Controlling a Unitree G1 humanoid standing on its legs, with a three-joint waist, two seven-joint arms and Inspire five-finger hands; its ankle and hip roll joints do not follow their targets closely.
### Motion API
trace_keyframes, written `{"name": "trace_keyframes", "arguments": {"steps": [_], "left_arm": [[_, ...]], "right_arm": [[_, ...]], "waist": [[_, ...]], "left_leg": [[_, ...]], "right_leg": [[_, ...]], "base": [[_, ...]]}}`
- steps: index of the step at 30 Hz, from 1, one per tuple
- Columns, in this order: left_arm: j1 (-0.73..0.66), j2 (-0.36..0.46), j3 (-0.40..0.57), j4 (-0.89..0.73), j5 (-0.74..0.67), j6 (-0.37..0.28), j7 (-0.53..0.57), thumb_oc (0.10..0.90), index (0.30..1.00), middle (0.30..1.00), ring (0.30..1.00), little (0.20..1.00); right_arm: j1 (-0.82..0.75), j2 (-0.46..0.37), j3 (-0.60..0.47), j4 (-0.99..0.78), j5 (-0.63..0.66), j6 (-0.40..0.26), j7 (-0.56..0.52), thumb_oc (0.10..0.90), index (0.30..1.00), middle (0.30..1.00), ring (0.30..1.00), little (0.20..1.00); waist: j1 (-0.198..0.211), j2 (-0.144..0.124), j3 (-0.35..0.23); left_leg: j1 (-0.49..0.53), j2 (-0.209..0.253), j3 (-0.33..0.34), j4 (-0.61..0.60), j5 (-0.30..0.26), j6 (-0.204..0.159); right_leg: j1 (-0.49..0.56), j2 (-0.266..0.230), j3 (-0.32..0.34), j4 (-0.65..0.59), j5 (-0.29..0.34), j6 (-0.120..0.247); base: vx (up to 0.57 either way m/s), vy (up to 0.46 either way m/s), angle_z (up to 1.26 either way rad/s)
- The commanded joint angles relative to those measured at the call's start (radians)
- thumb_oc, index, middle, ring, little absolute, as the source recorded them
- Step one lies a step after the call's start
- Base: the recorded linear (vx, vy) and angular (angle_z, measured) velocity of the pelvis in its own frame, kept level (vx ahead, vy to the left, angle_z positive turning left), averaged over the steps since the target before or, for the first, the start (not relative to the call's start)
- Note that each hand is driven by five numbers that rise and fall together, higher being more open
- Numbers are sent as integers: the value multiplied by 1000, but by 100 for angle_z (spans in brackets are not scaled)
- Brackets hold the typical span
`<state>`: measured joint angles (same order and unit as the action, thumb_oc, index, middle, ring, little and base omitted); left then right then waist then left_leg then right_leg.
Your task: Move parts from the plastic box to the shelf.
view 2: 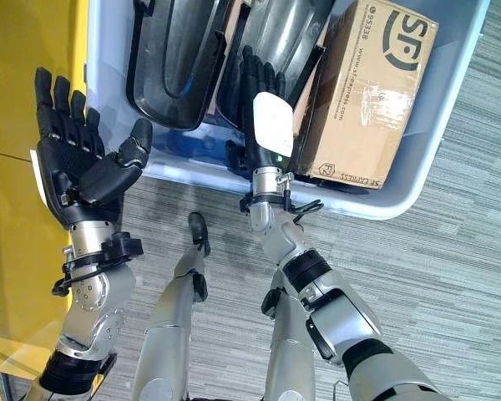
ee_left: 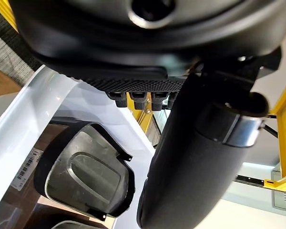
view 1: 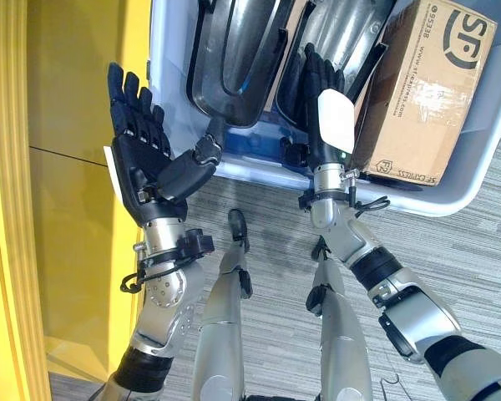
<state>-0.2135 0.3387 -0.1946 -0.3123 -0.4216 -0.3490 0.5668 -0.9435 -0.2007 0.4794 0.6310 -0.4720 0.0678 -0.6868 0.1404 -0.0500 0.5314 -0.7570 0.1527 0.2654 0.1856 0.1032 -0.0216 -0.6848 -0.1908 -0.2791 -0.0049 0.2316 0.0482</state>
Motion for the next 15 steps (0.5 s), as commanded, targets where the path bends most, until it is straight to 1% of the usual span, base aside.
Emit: {"name": "trace_keyframes", "arguments": {"steps": [1,7,15], "left_arm": [[0,46,-11,-188,32,-110,-46,900,1000,1000,1000,1000],[8,42,-9,-190,24,-105,-57,900,1000,1000,1000,1000],[4,41,-6,-183,27,-98,-55,900,1000,1000,1000,1000]], "right_arm": [[-71,-15,41,204,3,21,52,400,300,300,300,300],[-61,-13,50,230,18,12,71,400,300,300,300,300],[-20,-26,67,171,-8,12,86,400,300,300,300,300]], "waist": [[45,88,-11],[47,90,-11],[34,85,-11]], "left_leg": [[-14,-58,-157,-13,-75,-37],[-14,-57,-157,-9,-75,-38],[6,-54,-148,-11,-75,-39]], "right_leg": [[128,-38,64,106,-186,130],[126,-38,64,109,-188,130],[133,-36,70,115,-190,130]], "base": [[0,0,0],[0,0,0],[-1,-1,0]]}}
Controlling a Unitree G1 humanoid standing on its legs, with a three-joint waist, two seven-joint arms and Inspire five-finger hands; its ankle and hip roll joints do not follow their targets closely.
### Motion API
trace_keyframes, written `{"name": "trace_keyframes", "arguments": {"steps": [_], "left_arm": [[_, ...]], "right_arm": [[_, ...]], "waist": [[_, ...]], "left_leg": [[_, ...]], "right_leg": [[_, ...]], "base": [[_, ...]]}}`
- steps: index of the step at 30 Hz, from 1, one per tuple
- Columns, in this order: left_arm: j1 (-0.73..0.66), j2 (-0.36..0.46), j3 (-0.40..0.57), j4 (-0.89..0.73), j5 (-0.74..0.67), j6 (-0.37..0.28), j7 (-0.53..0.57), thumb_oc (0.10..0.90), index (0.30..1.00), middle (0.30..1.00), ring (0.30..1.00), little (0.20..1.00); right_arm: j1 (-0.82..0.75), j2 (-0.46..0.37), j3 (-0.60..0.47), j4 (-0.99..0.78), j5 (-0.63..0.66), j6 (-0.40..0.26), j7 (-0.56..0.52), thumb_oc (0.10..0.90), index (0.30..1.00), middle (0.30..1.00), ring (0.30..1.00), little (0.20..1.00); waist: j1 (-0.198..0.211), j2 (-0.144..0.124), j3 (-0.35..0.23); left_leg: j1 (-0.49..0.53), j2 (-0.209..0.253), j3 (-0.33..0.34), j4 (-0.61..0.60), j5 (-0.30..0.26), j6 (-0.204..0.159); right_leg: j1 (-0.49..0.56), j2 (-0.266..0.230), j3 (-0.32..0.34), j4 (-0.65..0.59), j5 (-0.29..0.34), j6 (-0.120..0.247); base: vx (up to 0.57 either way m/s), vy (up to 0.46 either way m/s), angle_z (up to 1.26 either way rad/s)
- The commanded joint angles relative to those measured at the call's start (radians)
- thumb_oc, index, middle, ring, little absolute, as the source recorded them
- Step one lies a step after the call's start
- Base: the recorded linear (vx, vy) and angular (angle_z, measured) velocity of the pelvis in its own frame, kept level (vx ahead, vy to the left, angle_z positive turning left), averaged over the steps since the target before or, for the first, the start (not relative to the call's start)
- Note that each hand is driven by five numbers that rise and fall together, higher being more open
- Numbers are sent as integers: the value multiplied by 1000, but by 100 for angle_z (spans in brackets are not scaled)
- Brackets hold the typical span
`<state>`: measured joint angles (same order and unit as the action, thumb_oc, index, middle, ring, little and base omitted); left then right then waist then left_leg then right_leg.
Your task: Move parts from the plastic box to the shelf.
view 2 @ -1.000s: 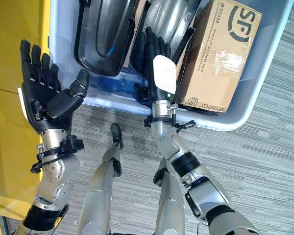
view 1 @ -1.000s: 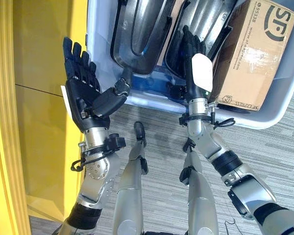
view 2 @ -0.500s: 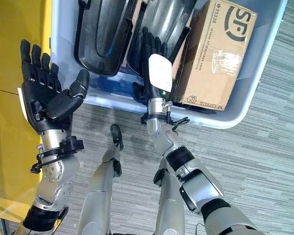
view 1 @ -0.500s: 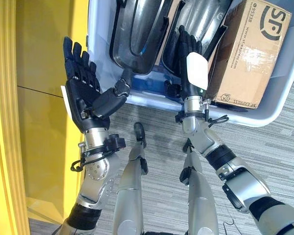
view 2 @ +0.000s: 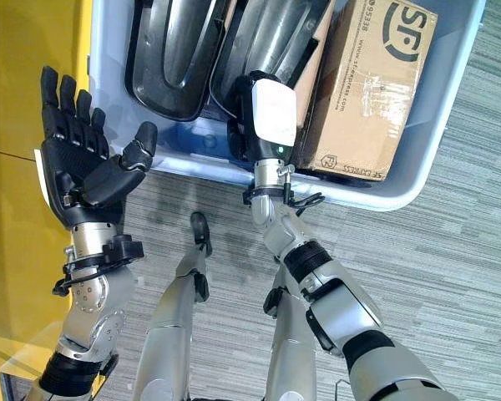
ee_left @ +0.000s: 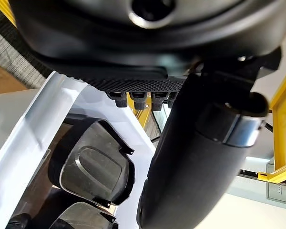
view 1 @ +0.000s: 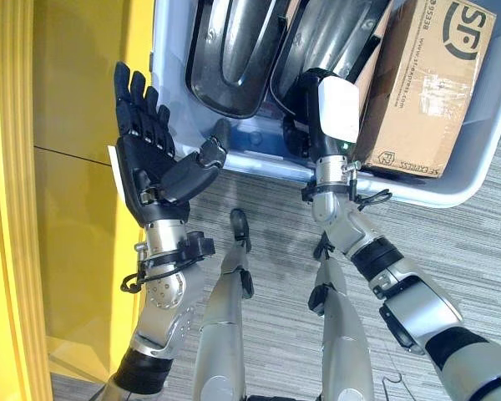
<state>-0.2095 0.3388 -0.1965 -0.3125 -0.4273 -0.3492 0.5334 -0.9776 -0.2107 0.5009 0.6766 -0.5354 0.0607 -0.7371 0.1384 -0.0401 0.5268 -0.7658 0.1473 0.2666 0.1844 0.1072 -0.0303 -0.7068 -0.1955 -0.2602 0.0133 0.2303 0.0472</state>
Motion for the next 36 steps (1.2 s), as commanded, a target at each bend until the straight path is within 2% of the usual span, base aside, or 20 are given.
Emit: {"name": "trace_keyframes", "arguments": {"steps": [1,10,11,14,16,17,21,27,30,33,34,36], "left_arm": [[-1,40,-4,-181,31,-95,-21,900,1000,1000,1000,1000],[1,41,-3,-161,12,-81,-35,900,1000,1000,1000,1000],[-3,40,-1,-158,11,-76,-41,900,1000,1000,1000,1000],[-3,41,0,-153,12,-71,-44,900,1000,1000,1000,1000],[1,42,7,-140,9,-67,-53,900,1000,1000,1000,1000],[20,43,21,-120,3,-59,-67,900,1000,1000,1000,1000],[40,53,52,-102,-3,-49,-86,900,1000,1000,1000,1000],[110,67,110,-82,-15,-34,-134,900,1000,1000,1000,1000],[150,47,114,-67,-113,-29,-196,900,1000,1000,1000,1000],[192,63,145,-60,-72,-5,-223,900,1000,1000,1000,1000],[217,65,154,-54,-82,2,-251,900,1000,1000,1000,1000],[226,64,156,-50,-86,10,-267,900,1000,1000,1000,1000]], "right_arm": [[25,-17,48,116,48,20,140,400,300,300,300,300],[149,-32,56,-17,-34,31,172,400,300,300,300,300],[176,-46,54,-71,-55,27,177,400,300,300,300,300],[194,-56,48,-104,-63,23,182,400,300,300,300,300],[223,-74,41,-166,-80,16,196,400,300,300,300,300],[285,-103,7,-284,-84,-7,214,400,300,300,300,300],[369,-150,-49,-432,-61,-47,241,400,300,300,300,300],[494,-229,-137,-654,-25,-124,298,400,300,300,300,300],[554,-252,-178,-732,14,-147,340,400,300,300,300,300],[608,-284,-228,-812,42,-175,380,400,300,300,300,300],[641,-298,-259,-852,81,-198,402,400,300,300,300,300],[654,-305,-274,-871,104,-205,430,400,300,300,300,300]], "waist": [[34,74,-7],[14,58,-7],[6,51,-7],[4,47,-7],[-1,40,-7],[-13,29,-7],[-27,24,-12],[-49,18,-99],[-61,17,-143],[-75,16,-194],[-86,14,-229],[-89,15,-247]], "left_leg": [[23,-49,-148,-14,-78,-31],[125,-38,-131,-34,-70,-39],[141,-34,-115,-43,-43,-32],[164,-31,-110,-51,-39,-33],[210,-26,-101,-65,-37,-34],[287,-17,-86,-87,-31,-37],[379,-10,-72,-116,-24,-40],[479,1,-55,-155,-17,-46],[524,4,-48,-176,-14,-46],[571,4,-40,-201,-11,-48],[604,4,-32,-216,-10,-49],[618,6,-26,-223,-5,-49]], "right_leg": [[161,-30,53,97,-189,131],[240,-26,56,86,-178,134],[246,-25,53,79,-157,127],[263,-25,53,75,-154,128],[293,-24,58,70,-151,129],[346,-23,66,59,-148,129],[413,-26,79,46,-150,130],[477,-21,92,33,-163,127],[505,-19,99,29,-169,126],[536,-13,109,20,-174,126],[559,-11,114,14,-179,127],[567,-9,121,12,-178,126]], "base": [[0,0,0],[-13,-11,0],[-75,-3,-1],[-31,-24,-3],[6,-41,-6],[13,-47,-14],[13,-41,-15],[55,-41,-9],[59,-47,-8],[78,-66,-17],[79,-54,-13],[53,-56,-14]]}}
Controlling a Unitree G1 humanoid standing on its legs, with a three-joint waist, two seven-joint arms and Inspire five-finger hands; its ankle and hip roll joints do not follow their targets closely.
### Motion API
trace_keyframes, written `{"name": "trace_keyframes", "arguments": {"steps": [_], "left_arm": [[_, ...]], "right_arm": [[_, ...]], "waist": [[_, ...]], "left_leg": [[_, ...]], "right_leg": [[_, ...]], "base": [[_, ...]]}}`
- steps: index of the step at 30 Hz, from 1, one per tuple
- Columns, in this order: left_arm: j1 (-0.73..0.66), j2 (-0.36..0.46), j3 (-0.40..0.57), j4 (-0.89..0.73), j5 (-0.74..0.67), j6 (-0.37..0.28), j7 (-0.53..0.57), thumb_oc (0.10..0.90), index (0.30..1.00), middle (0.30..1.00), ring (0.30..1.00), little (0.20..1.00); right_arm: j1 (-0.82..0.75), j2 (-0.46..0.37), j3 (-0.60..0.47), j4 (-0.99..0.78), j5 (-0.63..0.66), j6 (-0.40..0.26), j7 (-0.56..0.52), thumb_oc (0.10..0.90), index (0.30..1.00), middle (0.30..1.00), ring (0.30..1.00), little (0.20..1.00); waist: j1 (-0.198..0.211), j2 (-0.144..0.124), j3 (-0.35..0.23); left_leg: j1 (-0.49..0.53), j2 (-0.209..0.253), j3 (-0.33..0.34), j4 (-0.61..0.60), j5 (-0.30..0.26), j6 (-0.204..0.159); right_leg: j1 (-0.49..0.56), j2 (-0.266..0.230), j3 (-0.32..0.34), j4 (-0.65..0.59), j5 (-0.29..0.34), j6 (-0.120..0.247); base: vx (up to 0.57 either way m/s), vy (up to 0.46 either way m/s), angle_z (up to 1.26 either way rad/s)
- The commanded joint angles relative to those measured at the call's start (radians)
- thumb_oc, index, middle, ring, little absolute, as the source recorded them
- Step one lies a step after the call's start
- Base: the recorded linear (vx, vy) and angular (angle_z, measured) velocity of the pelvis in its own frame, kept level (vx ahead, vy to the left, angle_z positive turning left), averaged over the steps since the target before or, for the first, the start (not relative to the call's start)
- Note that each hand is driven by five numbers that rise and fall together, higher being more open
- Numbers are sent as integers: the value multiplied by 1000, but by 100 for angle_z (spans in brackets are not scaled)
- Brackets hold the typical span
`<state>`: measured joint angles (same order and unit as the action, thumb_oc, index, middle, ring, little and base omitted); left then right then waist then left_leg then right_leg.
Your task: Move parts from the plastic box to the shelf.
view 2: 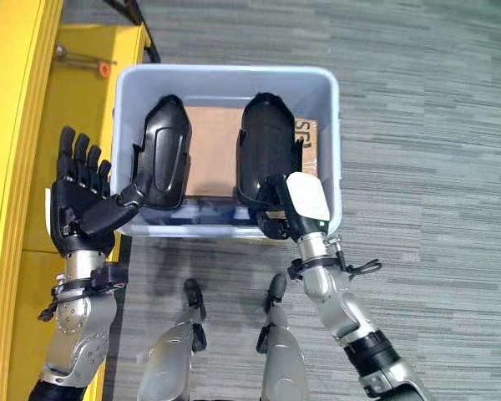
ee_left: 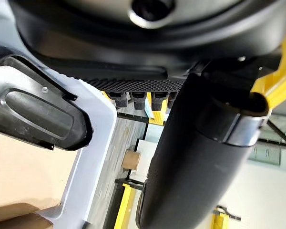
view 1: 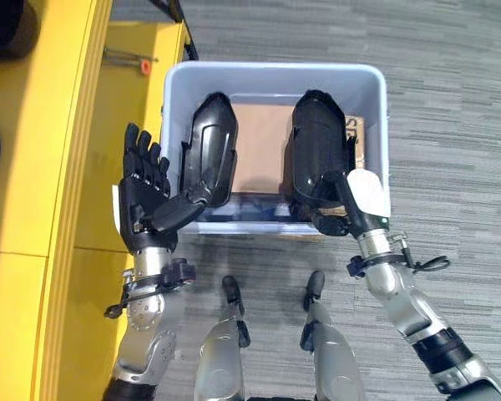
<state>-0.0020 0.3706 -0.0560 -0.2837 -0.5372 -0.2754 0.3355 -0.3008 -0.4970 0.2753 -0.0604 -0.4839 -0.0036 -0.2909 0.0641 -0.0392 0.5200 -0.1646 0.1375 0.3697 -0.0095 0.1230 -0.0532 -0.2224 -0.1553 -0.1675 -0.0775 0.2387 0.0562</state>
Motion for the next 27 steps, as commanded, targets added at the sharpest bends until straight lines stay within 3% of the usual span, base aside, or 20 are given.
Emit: {"name": "trace_keyframes", "arguments": {"steps": [1,9,16,19,21,22,23,24,25,26,27], "left_arm": [[29,32,20,-76,18,-60,-81,900,1000,1000,1000,1000],[98,28,45,-58,-7,-21,-150,900,1000,1000,1000,1000],[132,26,68,-27,-7,3,-174,900,1000,1000,1000,1000],[144,8,62,-16,-11,9,-171,900,1000,1000,1000,1000],[144,7,62,-17,-11,9,-171,900,1000,1000,1000,1000],[155,-4,64,-17,-16,11,-167,900,1000,1000,1000,1000],[155,-4,64,-18,-16,11,-167,900,1000,1000,1000,1000],[170,-18,64,-21,-5,11,-161,900,1000,1000,1000,1000],[176,-25,63,-24,-9,12,-161,900,1000,1000,1000,1000],[181,-31,61,-22,-12,12,-161,900,1000,1000,1000,1000],[181,-31,61,-22,-12,12,-160,900,1000,1000,1000,1000]], "right_arm": [[-12,-21,-57,-144,71,-146,-7,400,300,300,300,300],[61,-70,-141,-210,150,-174,74,400,300,300,300,300],[72,-102,-156,-208,187,-182,111,400,300,300,300,300],[45,-116,-135,-197,200,-180,116,400,300,300,300,300],[43,-116,-134,-196,200,-180,116,400,300,300,300,300],[19,-120,-116,-197,211,-182,115,400,300,300,300,300],[19,-121,-115,-197,211,-182,115,400,300,300,300,300],[10,-118,-107,-205,237,-195,110,400,300,300,300,300],[14,-123,-111,-210,239,-195,108,400,300,300,300,300],[17,-130,-120,-220,235,-194,102,400,300,300,300,300],[17,-131,-120,-220,235,-194,102,400,300,300,300,300]], "waist": [[-19,15,-256],[-43,31,-360],[-46,49,-402],[-35,67,-402],[-37,69,-401],[-25,78,-393],[-26,78,-392],[-6,87,-367],[-2,90,-362],[10,88,-349],[8,90,-351]], "left_leg": [[31,19,-125,-34,-21,-25],[138,46,-94,-65,-16,-34],[189,104,-90,-63,26,-58],[198,150,-108,-47,98,-78],[198,153,-111,-48,100,-80],[182,175,-130,-32,142,-91],[182,175,-131,-32,142,-91],[147,180,-178,-26,217,-103],[127,178,-187,-39,243,-109],[74,145,-217,-68,276,-119],[68,146,-220,-69,280,-117]], "right_leg": [[92,-48,32,103,-190,117],[156,-23,60,121,-232,110],[193,32,68,169,-288,80],[214,83,68,190,-323,43],[215,86,66,191,-323,41],[222,112,64,193,-333,19],[222,112,63,193,-333,18],[223,126,37,190,-337,3],[219,124,22,184,-337,0],[220,106,-19,159,-334,-4],[217,107,-22,156,-329,-5]], "base": [[81,-69,-18],[53,-81,-13],[-40,-172,-8],[-83,-245,-10],[-61,-177,-5],[-66,-184,1],[-178,-345,12],[-162,-214,12],[-262,-318,22],[-159,-154,27],[-169,-176,62]]}}
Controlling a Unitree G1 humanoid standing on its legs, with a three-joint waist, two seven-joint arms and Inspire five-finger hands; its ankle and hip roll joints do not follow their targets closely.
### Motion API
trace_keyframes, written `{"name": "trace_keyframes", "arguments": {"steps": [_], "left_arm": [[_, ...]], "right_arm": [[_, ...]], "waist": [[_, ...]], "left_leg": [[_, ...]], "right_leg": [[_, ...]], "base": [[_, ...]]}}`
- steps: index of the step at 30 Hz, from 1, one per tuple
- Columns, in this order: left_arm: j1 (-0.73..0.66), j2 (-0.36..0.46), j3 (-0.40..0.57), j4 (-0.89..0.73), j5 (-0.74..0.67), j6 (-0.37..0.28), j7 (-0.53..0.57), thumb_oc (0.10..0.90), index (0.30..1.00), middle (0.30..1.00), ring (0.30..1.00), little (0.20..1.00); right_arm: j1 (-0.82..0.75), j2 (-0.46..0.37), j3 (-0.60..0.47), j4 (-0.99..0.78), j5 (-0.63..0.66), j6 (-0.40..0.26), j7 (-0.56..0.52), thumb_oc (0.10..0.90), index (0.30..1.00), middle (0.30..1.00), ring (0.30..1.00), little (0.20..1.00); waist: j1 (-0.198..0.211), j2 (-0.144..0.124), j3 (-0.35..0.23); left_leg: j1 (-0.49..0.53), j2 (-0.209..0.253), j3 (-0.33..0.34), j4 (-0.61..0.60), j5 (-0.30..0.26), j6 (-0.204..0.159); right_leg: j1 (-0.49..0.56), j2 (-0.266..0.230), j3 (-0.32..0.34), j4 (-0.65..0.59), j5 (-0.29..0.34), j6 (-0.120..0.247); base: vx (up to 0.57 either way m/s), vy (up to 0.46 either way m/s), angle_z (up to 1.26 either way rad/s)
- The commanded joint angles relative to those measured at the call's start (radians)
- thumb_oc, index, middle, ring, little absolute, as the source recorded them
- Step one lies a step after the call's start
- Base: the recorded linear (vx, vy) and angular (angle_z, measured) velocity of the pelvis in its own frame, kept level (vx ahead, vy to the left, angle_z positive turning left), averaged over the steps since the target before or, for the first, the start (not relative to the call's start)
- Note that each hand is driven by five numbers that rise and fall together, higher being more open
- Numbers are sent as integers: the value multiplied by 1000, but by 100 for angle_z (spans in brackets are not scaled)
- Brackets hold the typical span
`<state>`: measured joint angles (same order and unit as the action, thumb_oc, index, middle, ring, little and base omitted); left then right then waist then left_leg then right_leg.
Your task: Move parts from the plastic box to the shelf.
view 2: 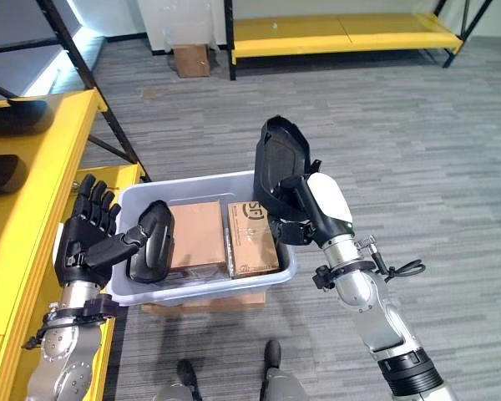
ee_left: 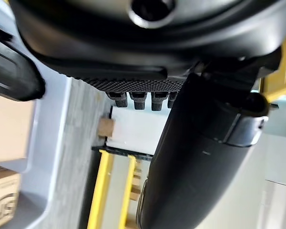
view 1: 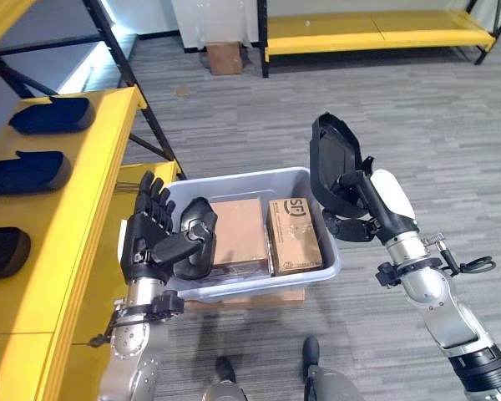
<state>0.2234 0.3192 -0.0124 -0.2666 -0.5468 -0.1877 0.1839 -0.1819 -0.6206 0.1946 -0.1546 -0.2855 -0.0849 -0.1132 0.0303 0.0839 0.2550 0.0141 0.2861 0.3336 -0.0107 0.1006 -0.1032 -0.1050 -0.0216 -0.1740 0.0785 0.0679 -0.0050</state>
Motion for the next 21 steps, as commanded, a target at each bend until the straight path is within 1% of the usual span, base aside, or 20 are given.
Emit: {"name": "trace_keyframes", "arguments": {"steps": [1,3,4,5,6,7,8,9,11,12,13,14,15,16,19,20,21], "left_arm": [[-46,17,19,-34,-6,-76,-8,900,1000,1000,1000,1000],[-50,16,19,-26,-11,-76,-9,900,1000,1000,1000,1000],[-51,14,18,-21,-14,-77,-10,900,1000,1000,1000,1000],[-51,14,18,-20,-14,-77,-10,900,1000,1000,1000,1000],[-54,6,6,-16,-20,-76,-17,900,1000,1000,1000,1000],[-54,6,6,-16,-20,-77,-17,900,1000,1000,1000,1000],[-58,3,0,-15,-20,-76,-18,900,1000,1000,1000,1000],[-73,4,-19,-11,-28,-72,-22,900,1000,1000,1000,1000],[-83,9,-30,-16,-34,-70,-27,900,1000,1000,1000,1000],[-85,11,-33,-16,-34,-68,-29,900,1000,1000,1000,1000],[-82,13,-37,-18,-31,-66,-33,900,1000,1000,1000,1000],[-80,12,-48,-19,-26,-60,-37,900,1000,1000,1000,1000],[-71,12,-40,-16,-22,-59,-43,900,1000,1000,1000,1000],[-66,14,-33,-16,-14,-62,-42,900,1000,1000,1000,1000],[-59,16,-23,-17,-3,-60,-40,900,1000,1000,1000,1000],[-42,20,2,-28,12,-62,-46,900,1000,1000,1000,1000],[-36,21,10,-30,16,-64,-47,900,1000,1000,1000,1000]], "right_arm": [[-101,-11,-45,-129,28,-114,-80,400,300,300,300,300],[-95,-13,-55,-130,15,-112,-93,400,300,300,300,300],[-93,-12,-58,-133,15,-112,-98,400,300,300,300,300],[-93,-12,-58,-133,15,-112,-98,400,300,300,300,300],[-73,1,-63,-135,15,-110,-113,400,300,300,300,300],[-72,1,-64,-135,15,-110,-113,400,300,300,300,300],[-63,7,-67,-136,18,-112,-115,400,300,300,300,300],[-31,22,-83,-137,21,-112,-130,400,300,300,300,300],[-1,31,-103,-141,16,-108,-138,400,300,300,300,300],[19,36,-116,-142,14,-107,-144,400,300,300,300,300],[37,36,-129,-145,14,-105,-145,400,300,300,300,300],[63,40,-151,-156,8,-105,-149,400,300,300,300,300],[85,54,-164,-158,-1,-101,-148,400,300,300,300,300],[90,57,-164,-159,-2,-101,-147,400,300,300,300,300],[94,63,-169,-161,0,-102,-142,400,300,300,300,300],[101,74,-170,-164,5,-103,-132,400,300,300,300,300],[105,76,-173,-166,3,-102,-128,400,300,300,300,300]], "waist": [[44,-38,-80],[35,-42,-80],[26,-46,-78],[24,-47,-77],[7,-54,-86],[5,-53,-85],[-3,-55,-93],[-34,-53,-105],[-54,-42,-118],[-67,-32,-126],[-74,-25,-134],[-90,-15,-145],[-83,-4,-149],[-79,-4,-150],[-74,-11,-151],[-62,-19,-150],[-56,-24,-150]], "left_leg": [[-128,-23,-171,-66,282,-63],[-123,-34,-132,-47,243,-54],[-110,-29,-106,8,206,-47],[-113,-29,-109,17,200,-47],[-64,-18,-82,104,119,-40],[-64,-17,-85,108,116,-40],[-30,-6,-80,140,94,-52],[39,37,-25,182,78,-59],[92,49,-4,153,65,-70],[121,47,6,124,50,-76],[130,38,14,92,36,-73],[135,31,66,22,5,-68],[129,-3,43,-42,-34,-58],[130,-20,33,-56,-44,-49],[130,-44,33,-68,-55,-34],[123,-68,39,-73,-73,-19],[120,-80,38,-74,-80,-14]], "right_leg": [[99,-41,-39,-16,-153,59],[88,-64,-75,-37,-131,62],[80,-76,-98,-45,-120,58],[82,-77,-100,-45,-121,59],[73,-97,-157,-57,-105,51],[76,-96,-160,-57,-106,52],[78,-98,-168,-57,-118,55],[69,-105,-238,-45,-120,51],[56,-119,-289,-29,-118,62],[46,-131,-316,-16,-115,69],[45,-139,-330,-10,-111,77],[43,-162,-358,1,-101,92],[40,-180,-357,-4,-76,104],[42,-187,-354,-4,-64,110],[43,-208,-358,-6,-38,127],[44,-232,-356,-9,-5,144],[48,-243,-357,-11,6,151]], "base": [[-130,-106,94],[-188,-141,107],[-135,-94,71],[-228,-122,77],[-147,-72,53],[-127,-88,71],[-75,-21,138],[-104,-2,152],[-135,84,160],[-97,140,130],[-99,197,106],[-89,292,103],[-78,329,121],[-40,249,103],[-34,178,28],[-53,222,22],[-80,299,26]]}}
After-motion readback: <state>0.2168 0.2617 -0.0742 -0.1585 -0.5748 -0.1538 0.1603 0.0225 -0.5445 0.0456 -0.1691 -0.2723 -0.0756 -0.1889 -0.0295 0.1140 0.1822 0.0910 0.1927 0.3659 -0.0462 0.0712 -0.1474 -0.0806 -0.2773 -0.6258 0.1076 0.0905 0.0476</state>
